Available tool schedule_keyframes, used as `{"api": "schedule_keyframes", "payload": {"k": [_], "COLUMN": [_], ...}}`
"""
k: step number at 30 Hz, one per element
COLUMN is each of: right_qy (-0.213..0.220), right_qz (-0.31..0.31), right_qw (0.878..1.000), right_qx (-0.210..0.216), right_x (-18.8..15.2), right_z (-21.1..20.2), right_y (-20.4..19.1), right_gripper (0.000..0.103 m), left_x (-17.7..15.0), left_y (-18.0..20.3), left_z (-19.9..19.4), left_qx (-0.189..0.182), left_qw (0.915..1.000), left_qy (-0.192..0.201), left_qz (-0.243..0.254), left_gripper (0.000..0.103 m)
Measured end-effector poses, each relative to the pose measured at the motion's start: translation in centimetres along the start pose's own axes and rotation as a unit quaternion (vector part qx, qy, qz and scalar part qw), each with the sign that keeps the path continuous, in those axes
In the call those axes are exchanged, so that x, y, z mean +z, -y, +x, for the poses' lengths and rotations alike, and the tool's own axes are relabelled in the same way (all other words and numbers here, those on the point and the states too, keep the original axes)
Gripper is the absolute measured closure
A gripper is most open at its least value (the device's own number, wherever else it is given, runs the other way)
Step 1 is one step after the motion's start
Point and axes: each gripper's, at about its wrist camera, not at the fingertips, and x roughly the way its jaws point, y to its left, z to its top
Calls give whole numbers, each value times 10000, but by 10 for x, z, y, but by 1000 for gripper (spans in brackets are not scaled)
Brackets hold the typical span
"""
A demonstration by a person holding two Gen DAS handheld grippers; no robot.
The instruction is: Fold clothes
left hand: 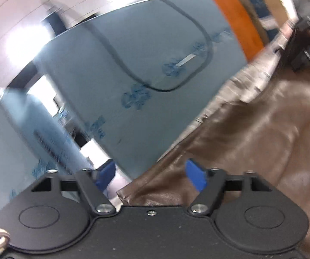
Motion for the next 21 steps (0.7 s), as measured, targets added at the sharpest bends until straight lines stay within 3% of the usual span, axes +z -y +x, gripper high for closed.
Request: {"api": "schedule_keyframes", "payload": {"k": [3,6,9,12,16,21], "right_qy": [-59,-292,-226,58,335,187], "right_qz": [417,788,1020,1462,2611,4124], "right_qw": [9990,9965,9944,9875,9596,9069], "right_qx": [-133,-32,-123,-583,-998,-839], "right_x": [-9,-16,-17,-17,-24,-52], "right_z": [2,10,9,-16,-60,-105], "right_y": [8,14,19,23,28,28], "right_gripper": [32,30,29,25,19,17], "left_x": [-4,-11,-6,1,-4,-25], "left_y": [-8,-11,-16,-29,-42,-34], "left_z": [10,22,14,-9,-56,-107], "left_qx": [-110,-324,-176,99,60,-361], "left_qw": [9952,9842,9813,9724,9414,8991], "left_qy": [-499,-954,-966,-816,-749,-938], "left_qz": [-839,-1459,-1655,-2185,-3287,-4260], "left_gripper": [21,21,21,18,5,1]}}
